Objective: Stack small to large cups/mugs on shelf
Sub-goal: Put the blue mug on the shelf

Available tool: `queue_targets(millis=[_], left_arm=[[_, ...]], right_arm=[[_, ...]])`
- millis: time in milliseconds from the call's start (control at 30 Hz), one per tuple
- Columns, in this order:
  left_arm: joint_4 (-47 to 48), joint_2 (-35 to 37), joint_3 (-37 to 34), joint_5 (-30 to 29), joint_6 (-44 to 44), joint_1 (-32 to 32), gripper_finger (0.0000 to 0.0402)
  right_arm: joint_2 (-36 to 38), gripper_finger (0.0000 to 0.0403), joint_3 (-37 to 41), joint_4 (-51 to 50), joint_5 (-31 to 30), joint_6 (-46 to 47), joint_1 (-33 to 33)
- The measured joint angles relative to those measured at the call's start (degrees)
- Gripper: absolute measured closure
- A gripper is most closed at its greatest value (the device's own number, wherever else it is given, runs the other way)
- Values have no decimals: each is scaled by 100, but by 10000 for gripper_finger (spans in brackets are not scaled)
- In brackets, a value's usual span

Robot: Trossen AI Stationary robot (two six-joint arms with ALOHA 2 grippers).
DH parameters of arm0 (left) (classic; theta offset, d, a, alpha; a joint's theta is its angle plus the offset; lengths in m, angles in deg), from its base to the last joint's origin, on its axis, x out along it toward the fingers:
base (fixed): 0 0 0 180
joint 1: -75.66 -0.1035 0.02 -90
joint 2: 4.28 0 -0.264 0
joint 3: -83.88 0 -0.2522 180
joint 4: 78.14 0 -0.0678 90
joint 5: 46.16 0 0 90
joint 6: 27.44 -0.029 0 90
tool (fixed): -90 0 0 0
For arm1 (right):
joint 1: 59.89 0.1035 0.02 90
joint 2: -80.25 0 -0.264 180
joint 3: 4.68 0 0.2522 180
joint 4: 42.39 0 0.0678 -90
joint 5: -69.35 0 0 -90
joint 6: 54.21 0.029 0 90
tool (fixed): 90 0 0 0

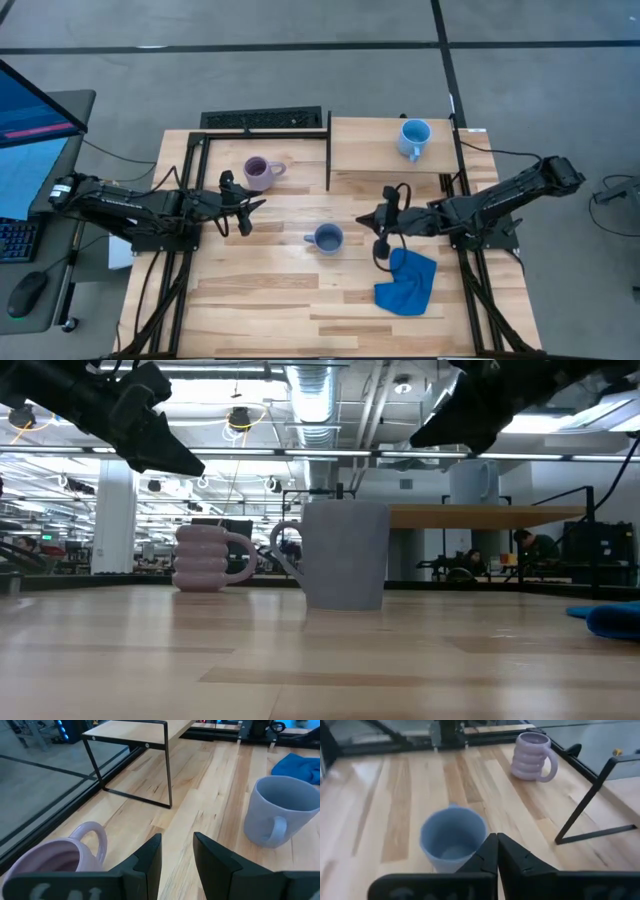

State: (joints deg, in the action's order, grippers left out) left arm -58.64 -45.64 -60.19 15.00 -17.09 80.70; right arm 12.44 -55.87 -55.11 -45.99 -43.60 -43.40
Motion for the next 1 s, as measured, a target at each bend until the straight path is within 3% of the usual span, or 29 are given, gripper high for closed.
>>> queue_targets(millis=[367, 867, 1000], left_arm=[[0, 0, 1, -2, 33, 2, 298], [32, 0, 1, 186, 43, 2, 298], [140, 0, 1, 293, 44, 2, 298]], right_arm=[[0, 367, 0, 390, -9, 900, -9], [0, 360, 0, 415, -2, 905, -11], [0, 339, 0, 417, -2, 903, -12]])
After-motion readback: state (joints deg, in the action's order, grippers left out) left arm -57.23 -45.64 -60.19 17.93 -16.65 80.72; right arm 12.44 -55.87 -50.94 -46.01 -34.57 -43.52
